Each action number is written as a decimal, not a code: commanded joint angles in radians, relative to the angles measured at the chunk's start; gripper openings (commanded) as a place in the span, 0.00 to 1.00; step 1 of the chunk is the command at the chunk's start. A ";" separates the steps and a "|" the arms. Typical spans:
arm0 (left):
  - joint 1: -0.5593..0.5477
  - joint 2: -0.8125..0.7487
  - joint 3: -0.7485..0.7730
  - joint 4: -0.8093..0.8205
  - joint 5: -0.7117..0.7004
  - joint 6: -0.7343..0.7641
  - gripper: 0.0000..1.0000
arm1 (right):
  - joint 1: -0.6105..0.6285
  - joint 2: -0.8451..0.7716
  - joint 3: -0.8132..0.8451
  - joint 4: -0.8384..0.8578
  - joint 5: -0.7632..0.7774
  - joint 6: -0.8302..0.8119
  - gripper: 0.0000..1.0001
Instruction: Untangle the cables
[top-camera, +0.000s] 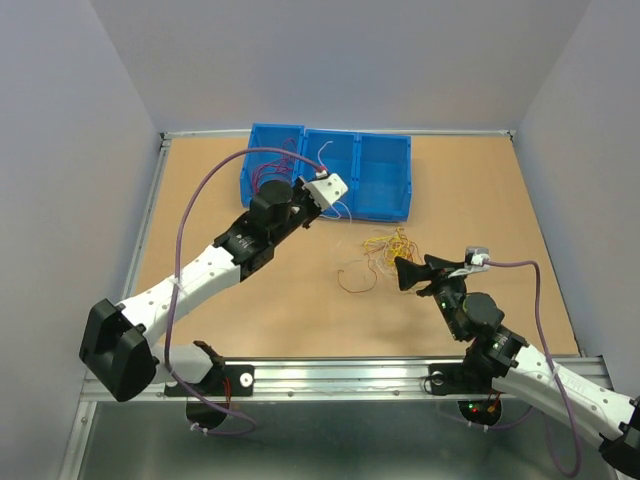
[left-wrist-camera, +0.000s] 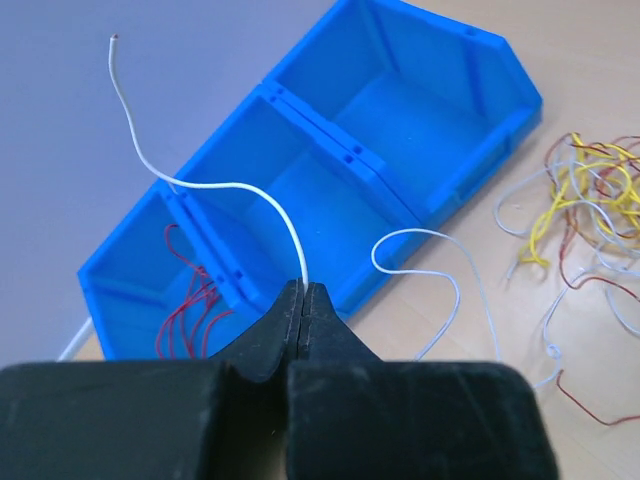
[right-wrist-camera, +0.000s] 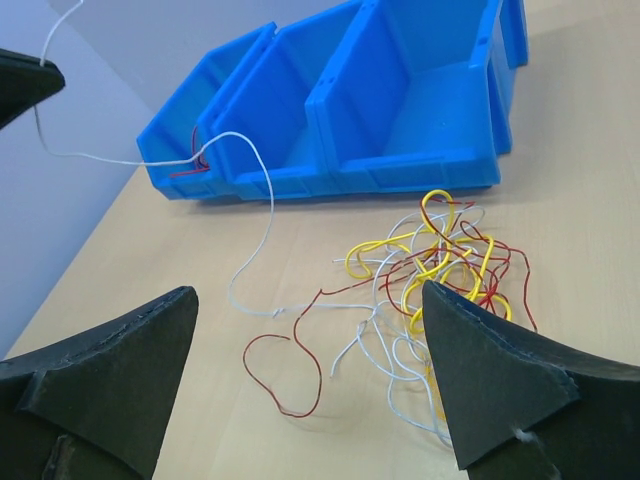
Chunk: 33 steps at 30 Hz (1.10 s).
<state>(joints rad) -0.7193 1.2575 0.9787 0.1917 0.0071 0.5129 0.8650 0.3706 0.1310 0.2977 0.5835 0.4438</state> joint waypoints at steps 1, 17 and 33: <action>0.020 0.003 0.106 0.040 -0.119 0.025 0.00 | 0.003 0.001 -0.022 0.021 0.024 -0.005 0.98; 0.078 0.365 0.926 -0.175 -0.422 0.153 0.00 | 0.003 0.021 -0.025 0.034 0.024 -0.004 0.98; 0.089 0.258 0.899 -0.077 -0.317 0.064 0.00 | 0.002 0.515 0.150 0.281 -0.200 -0.270 0.98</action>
<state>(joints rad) -0.6254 1.5723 1.8919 0.0475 -0.3473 0.6018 0.8650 0.6792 0.1394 0.4595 0.4496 0.3138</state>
